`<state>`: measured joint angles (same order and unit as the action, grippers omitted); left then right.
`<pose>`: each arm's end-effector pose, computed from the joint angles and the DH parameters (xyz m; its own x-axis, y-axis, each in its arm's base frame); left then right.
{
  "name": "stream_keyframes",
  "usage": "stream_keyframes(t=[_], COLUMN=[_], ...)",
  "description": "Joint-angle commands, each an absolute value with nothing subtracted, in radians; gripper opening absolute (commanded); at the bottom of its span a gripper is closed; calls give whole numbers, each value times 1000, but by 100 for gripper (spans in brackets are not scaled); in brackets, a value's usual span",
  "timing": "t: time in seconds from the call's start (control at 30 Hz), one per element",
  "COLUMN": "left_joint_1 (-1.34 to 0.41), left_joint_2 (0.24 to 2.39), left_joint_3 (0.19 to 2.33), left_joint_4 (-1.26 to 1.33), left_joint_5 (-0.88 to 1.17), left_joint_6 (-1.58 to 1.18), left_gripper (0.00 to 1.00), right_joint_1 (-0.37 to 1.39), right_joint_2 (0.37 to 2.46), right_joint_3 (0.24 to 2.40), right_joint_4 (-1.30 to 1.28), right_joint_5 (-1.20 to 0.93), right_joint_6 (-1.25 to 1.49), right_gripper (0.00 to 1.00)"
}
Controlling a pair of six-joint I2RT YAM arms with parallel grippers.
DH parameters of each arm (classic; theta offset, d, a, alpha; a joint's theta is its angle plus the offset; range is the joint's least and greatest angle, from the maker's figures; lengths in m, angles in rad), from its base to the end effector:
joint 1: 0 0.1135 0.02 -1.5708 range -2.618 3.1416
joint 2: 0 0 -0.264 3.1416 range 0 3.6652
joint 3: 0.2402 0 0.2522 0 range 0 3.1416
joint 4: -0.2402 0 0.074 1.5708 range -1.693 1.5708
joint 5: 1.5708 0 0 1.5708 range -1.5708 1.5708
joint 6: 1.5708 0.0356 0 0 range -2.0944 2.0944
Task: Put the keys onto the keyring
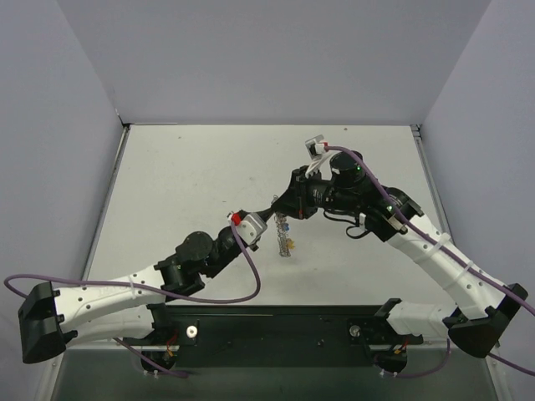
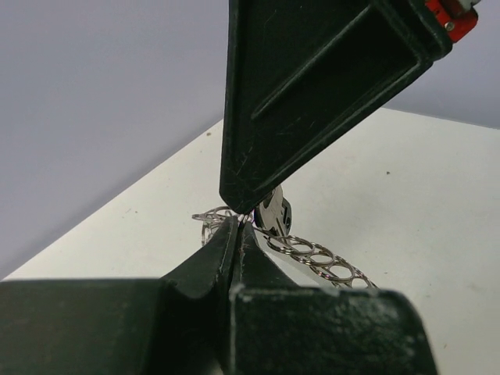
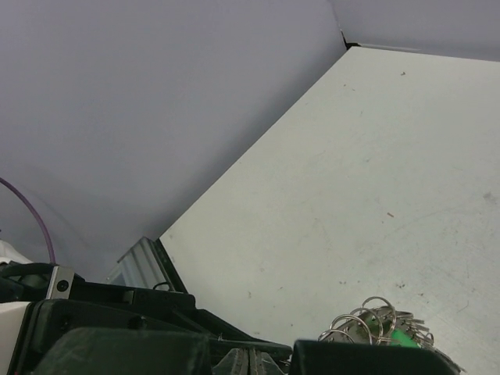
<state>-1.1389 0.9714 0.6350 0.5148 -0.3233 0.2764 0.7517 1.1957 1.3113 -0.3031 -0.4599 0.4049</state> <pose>0.1058 -0.2025 0.3264 0.2708 0.0308 -0.9622 0.6823 0.6990 0.2143 0.1819 0.1916 0.4273 -0.4917 0.0236 -0.8704 -0.8016 0.3781 0.4631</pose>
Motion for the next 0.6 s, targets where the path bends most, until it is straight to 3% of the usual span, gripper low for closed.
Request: stream_keyframes(t=[0.0,0.57], left_joint_1=[-1129,-1129], left_joint_2=[907,857], left_joint_3=[620,255], left_joint_4=[794,1057], left_joint_5=[-289,-218], left_joint_6=[218,45], left_gripper=[0,0], right_joint_1=[807,996], right_joint_2=[1180,1152], right_joint_3=[1221,902], right_joint_4=[-407,-270], right_joint_5=[-448,-209], right_joint_6=[367,429], right_gripper=[3,4])
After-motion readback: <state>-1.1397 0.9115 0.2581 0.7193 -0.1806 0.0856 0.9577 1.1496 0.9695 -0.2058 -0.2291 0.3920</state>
